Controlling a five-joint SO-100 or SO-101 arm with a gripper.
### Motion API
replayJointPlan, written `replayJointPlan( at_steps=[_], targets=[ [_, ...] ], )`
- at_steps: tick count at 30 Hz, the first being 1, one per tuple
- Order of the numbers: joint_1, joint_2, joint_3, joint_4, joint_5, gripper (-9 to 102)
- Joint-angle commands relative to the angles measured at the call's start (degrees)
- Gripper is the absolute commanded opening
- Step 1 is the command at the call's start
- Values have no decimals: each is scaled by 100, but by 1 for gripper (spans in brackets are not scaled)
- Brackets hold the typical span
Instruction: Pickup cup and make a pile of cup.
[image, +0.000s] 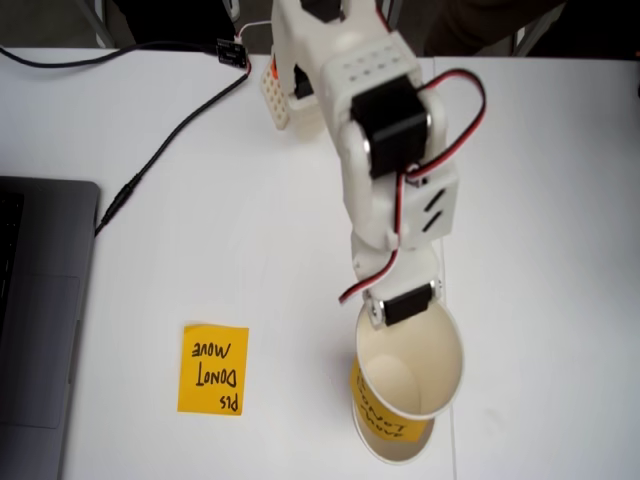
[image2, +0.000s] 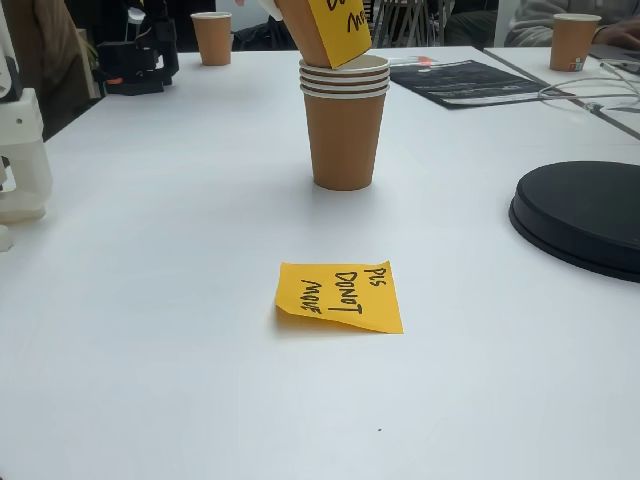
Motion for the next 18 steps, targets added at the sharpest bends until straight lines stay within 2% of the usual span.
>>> replayJointPlan(
  at_steps=[1, 18],
  targets=[
    [44, -9, 44, -18, 44, -7],
    [-53, -378, 53, -18, 44, -6]
  ],
)
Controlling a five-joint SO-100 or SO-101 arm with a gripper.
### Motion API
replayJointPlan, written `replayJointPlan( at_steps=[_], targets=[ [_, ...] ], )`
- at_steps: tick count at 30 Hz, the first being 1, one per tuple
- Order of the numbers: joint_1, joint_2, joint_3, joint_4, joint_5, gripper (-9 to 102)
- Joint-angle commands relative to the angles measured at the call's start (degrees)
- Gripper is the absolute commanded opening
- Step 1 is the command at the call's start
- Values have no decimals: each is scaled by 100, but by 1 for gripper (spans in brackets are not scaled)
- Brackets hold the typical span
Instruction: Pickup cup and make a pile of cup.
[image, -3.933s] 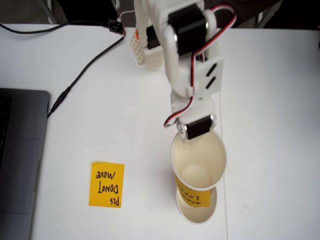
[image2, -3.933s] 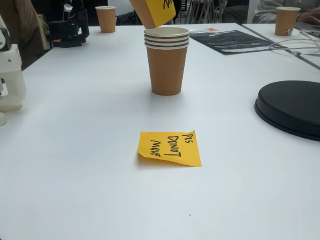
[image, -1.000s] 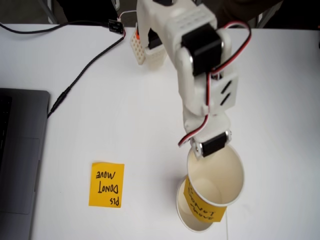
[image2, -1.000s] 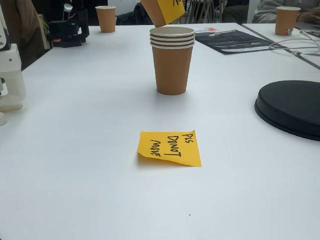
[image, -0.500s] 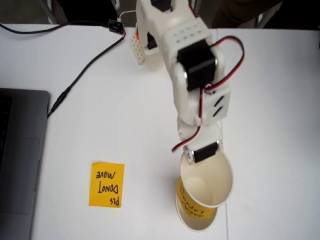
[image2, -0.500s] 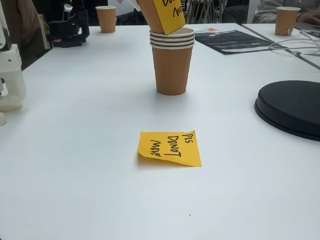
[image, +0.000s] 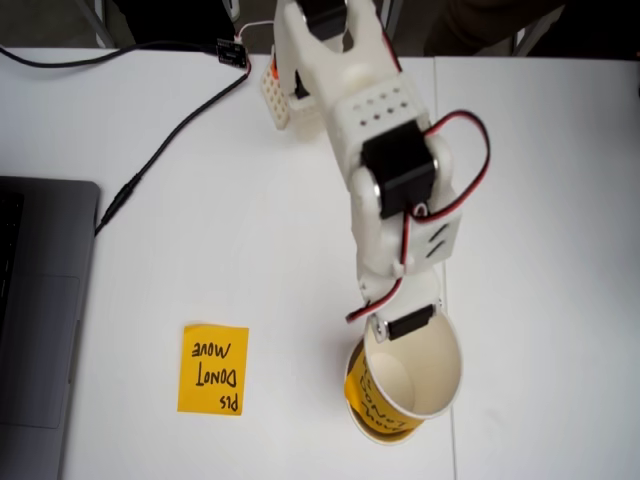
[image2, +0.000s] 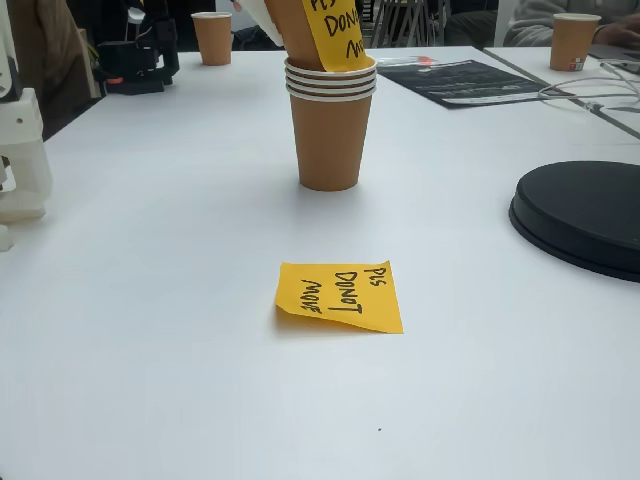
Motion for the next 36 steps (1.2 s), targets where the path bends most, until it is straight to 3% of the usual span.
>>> replayJointPlan(
  at_steps=[1, 16, 36],
  targets=[
    [-9, 88, -18, -18, 44, -6],
    [-18, 105, 9, 44, 44, 24],
    [-18, 510, 1213, -9, 44, 25]
  ],
)
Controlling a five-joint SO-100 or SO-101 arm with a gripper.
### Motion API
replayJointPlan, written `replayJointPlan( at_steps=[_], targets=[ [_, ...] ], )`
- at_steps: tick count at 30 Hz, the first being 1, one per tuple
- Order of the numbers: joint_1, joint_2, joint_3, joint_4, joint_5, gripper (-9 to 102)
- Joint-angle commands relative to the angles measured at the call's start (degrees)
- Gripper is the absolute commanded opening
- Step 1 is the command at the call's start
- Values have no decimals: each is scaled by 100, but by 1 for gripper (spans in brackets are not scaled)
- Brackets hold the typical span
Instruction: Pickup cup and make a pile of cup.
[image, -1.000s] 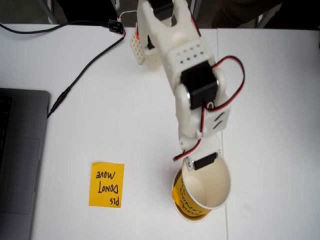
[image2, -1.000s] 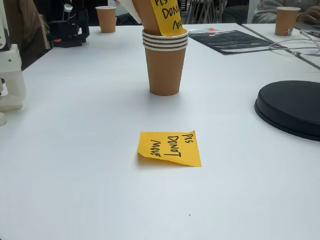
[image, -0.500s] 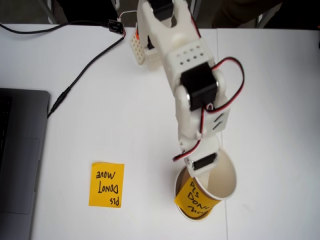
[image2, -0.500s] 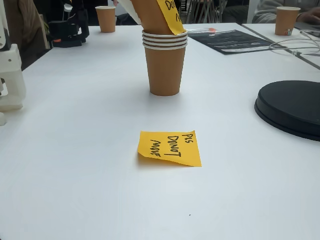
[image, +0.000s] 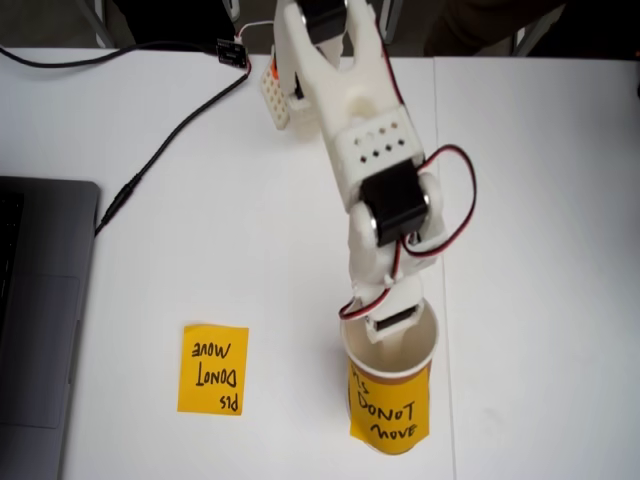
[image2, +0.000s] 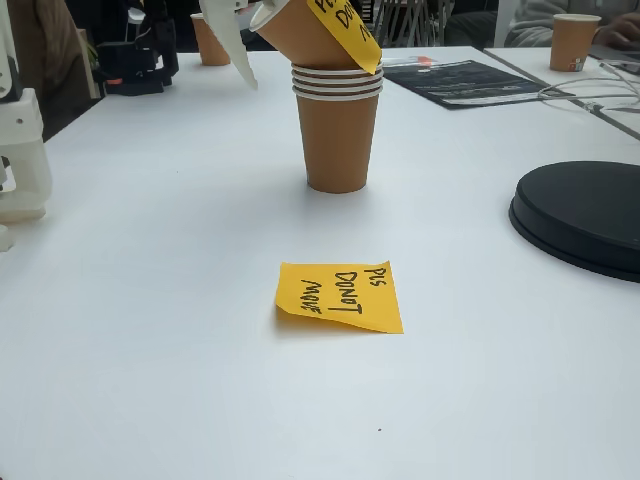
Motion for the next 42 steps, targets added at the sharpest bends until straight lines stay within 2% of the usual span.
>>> replayJointPlan(
  at_steps=[1, 25, 36, 42],
  targets=[
    [-26, 519, 0, -9, -9, 25],
    [62, 1907, 70, 62, -9, 25],
    [97, 3067, 1547, 62, -9, 25],
    [431, 3489, 1749, 44, -9, 25]
  ],
)
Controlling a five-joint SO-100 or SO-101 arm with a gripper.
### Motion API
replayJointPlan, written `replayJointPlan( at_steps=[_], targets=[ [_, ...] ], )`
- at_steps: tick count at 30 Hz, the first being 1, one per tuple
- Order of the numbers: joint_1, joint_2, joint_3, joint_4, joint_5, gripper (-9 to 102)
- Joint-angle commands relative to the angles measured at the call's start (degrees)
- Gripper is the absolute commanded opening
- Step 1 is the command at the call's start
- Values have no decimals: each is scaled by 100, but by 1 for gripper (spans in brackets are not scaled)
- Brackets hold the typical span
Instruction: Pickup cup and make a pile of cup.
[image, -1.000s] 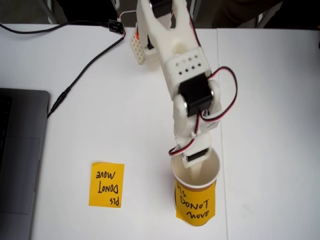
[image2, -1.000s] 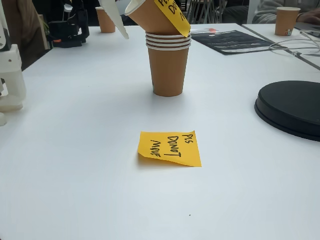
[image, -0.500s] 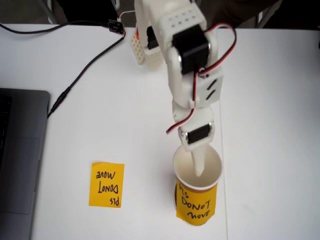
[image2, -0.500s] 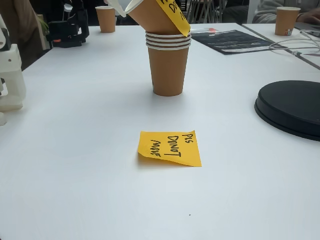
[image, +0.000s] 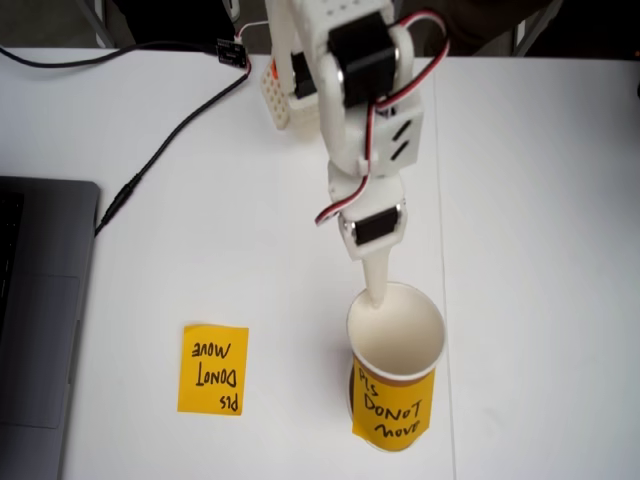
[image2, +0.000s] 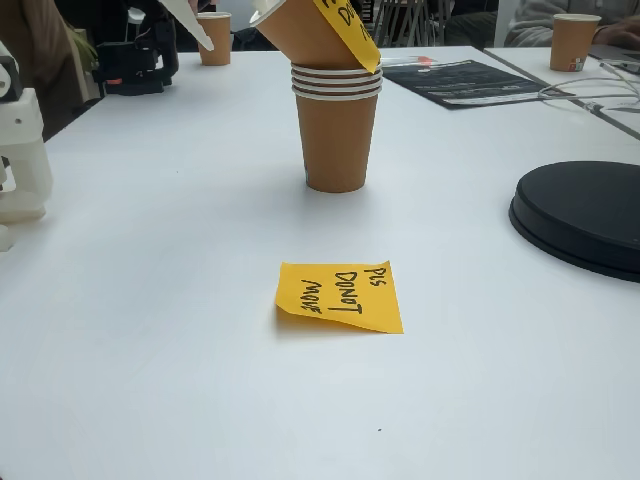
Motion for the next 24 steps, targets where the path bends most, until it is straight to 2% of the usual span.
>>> replayJointPlan(
  at_steps=[1, 24],
  targets=[
    [246, 545, -18, 35, 44, 25],
    [1538, 1371, -185, 53, 44, 25]
  ],
)
